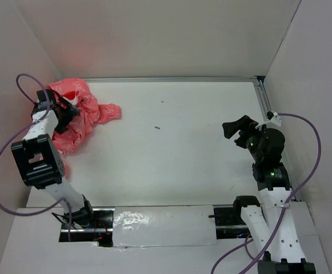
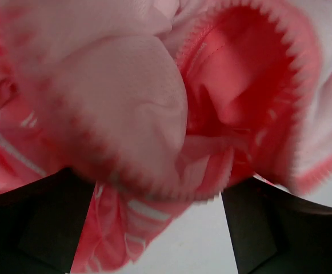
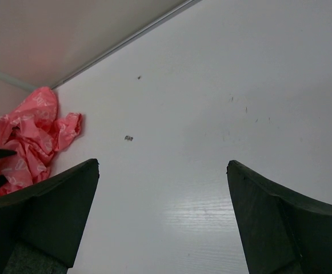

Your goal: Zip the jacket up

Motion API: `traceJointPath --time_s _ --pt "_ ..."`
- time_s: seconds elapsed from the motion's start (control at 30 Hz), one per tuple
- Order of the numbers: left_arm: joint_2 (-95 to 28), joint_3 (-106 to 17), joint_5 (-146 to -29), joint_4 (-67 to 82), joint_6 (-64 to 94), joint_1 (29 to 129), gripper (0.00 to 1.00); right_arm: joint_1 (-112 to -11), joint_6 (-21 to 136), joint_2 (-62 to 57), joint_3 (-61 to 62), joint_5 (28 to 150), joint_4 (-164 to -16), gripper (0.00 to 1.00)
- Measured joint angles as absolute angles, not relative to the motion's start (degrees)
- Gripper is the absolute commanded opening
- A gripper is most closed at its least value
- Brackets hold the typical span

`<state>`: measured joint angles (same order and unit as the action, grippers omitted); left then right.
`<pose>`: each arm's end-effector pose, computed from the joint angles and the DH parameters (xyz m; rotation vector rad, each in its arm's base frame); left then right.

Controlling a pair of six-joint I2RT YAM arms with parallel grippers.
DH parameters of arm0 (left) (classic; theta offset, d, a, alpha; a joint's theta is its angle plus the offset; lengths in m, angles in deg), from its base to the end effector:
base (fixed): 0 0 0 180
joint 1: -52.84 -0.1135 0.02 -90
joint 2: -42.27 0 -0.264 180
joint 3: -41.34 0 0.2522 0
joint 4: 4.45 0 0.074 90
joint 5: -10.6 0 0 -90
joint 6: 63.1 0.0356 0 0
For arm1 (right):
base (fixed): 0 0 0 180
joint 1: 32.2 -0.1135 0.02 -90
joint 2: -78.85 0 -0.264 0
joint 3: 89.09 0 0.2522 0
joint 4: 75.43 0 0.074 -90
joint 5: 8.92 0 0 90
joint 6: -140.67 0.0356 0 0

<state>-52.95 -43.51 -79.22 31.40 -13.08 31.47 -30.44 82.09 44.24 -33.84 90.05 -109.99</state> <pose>0.3426 0.1342 0.2519 -1.2169 2.0486 -0.1511 0.1448 0.0011 0.3261 0.4164 1.7925 0.5071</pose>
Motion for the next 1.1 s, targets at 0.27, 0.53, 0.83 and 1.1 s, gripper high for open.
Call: traceJointPath --time_s 0.27,0.53,0.83,1.1 --pt "-66.35 -52.19 -81.29 32.25 -13.65 31.63 0.0 -30.44 81.83 41.59 -33.86 90.4 -108.76 1.0" --pt "-55.05 -52.76 -94.39 30.57 -9.5 36.41 0.0 -30.44 81.66 42.58 -33.86 91.49 -108.09 1.0" --pt "-34.94 -55.21 -103.22 23.55 -3.97 60.98 0.1 -30.44 82.71 44.35 -33.88 92.45 -108.06 1.0" --pt "-20.82 -26.99 -102.23 29.06 -2.11 83.6 0.99 -30.44 83.89 44.67 -33.86 89.81 -109.09 1.0"
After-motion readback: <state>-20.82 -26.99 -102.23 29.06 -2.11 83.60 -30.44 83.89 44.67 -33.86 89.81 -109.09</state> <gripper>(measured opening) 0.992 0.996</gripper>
